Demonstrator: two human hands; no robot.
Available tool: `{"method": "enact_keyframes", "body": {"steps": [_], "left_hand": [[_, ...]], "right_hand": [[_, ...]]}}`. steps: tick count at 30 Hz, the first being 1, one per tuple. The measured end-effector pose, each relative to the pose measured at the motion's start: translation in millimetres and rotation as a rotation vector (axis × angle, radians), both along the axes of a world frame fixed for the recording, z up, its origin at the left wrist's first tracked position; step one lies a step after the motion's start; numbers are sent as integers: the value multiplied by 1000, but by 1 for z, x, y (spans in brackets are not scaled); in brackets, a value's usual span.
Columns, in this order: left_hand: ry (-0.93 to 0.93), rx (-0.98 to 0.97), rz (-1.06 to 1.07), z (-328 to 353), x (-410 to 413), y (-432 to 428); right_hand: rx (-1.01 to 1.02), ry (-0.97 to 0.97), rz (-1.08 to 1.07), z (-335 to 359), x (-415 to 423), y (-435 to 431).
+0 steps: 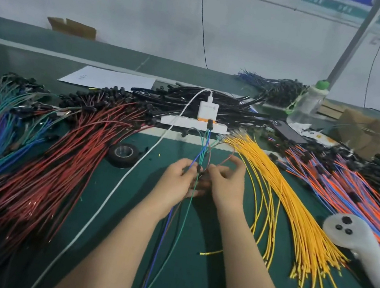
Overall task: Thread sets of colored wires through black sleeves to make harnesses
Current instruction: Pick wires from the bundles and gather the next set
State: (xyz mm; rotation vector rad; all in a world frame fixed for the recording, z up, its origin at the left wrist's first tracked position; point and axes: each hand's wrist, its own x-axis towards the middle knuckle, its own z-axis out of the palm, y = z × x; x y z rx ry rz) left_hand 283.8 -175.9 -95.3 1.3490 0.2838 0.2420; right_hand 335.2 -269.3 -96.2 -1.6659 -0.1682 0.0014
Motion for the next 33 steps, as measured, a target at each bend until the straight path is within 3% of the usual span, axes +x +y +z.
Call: {"method": "enact_keyframes", "body": {"steps": [9, 11, 14, 16, 19, 23, 25, 28, 33], "left_hand": [[0, -202, -25, 3, -1, 6], [10, -106, -33, 1, -1, 4], [41, 191, -26, 0, -3, -2], [34, 249, -25, 1, -4, -4], [-8, 181, -128, 8, -10, -4], [-26, 165, -472, 13, -19, -15], [0, 193, -508, 11, -19, -19], [37, 87, -400, 10, -16, -17], [-4, -59, -207, 7, -13, -15]], "right_hand": [[-144, -159, 17, 9, -6, -7], [-225, -165, 91, 15, -10, -7], [-363, -122, 225, 17, -14, -8], [-405, -92, 235, 20, -13, -12], [-267, 4, 162, 26, -8, -25], [246, 275, 190, 29, 2, -36], [381, 249, 204, 29, 5, -37], [347, 129, 216, 25, 3, -35], [44, 89, 202, 19, -4, -25]]}}
